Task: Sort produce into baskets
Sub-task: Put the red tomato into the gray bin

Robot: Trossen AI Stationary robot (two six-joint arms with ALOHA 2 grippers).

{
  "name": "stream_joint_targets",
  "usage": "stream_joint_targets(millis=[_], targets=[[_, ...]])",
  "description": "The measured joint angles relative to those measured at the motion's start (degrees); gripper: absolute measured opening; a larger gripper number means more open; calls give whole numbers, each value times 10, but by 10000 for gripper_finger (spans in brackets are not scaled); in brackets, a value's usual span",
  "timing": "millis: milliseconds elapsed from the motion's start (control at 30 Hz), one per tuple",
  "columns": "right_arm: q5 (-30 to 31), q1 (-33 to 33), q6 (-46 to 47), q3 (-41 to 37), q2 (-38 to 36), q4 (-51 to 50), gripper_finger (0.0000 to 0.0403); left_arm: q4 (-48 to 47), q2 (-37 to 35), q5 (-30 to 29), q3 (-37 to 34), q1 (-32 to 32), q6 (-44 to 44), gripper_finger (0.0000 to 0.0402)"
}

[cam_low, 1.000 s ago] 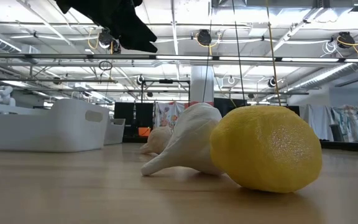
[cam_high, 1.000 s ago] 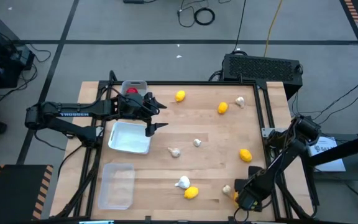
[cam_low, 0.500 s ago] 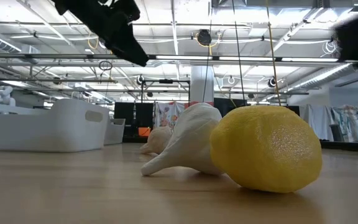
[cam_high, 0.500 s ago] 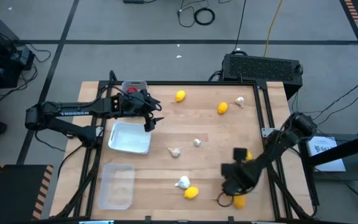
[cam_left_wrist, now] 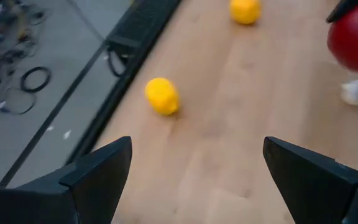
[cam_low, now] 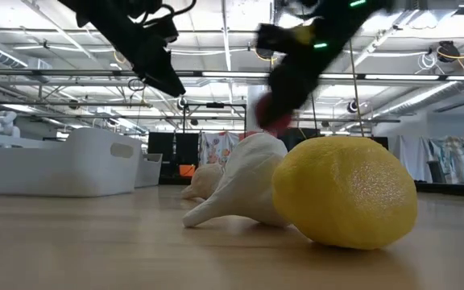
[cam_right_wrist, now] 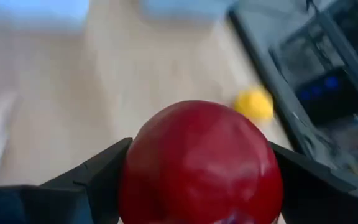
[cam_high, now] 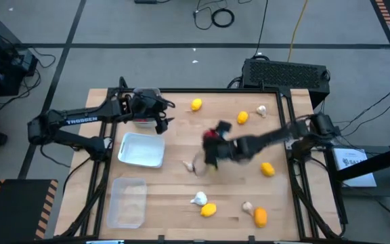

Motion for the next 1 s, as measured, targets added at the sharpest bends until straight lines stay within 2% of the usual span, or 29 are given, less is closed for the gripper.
stream_joint_targets(millis=[100,167,300,400,467,667,867,1000], targets=[[-98,-73,-80,-11,0,182,318,9,0,-25,0,37,-3,370],[-165,-119,-89,-15,13,301,318,12,0,-48,0,68,-23,370],[-270,-187,-54,-12,63,500,318,0,0,-63,1,140,-75,370],[-322,-220,-3,10,122,595,318,-20,-2,-25,1,184,-89,370],[-350,-236,28,48,166,614,318,-22,-10,-7,1,207,-90,370],[-441,-251,90,215,311,611,318,-23,-36,-11,25,265,-119,370],[-439,-250,98,385,413,563,318,-34,-54,11,33,280,-112,370],[-436,-250,92,502,476,488,318,-36,-63,12,33,280,-103,370]])
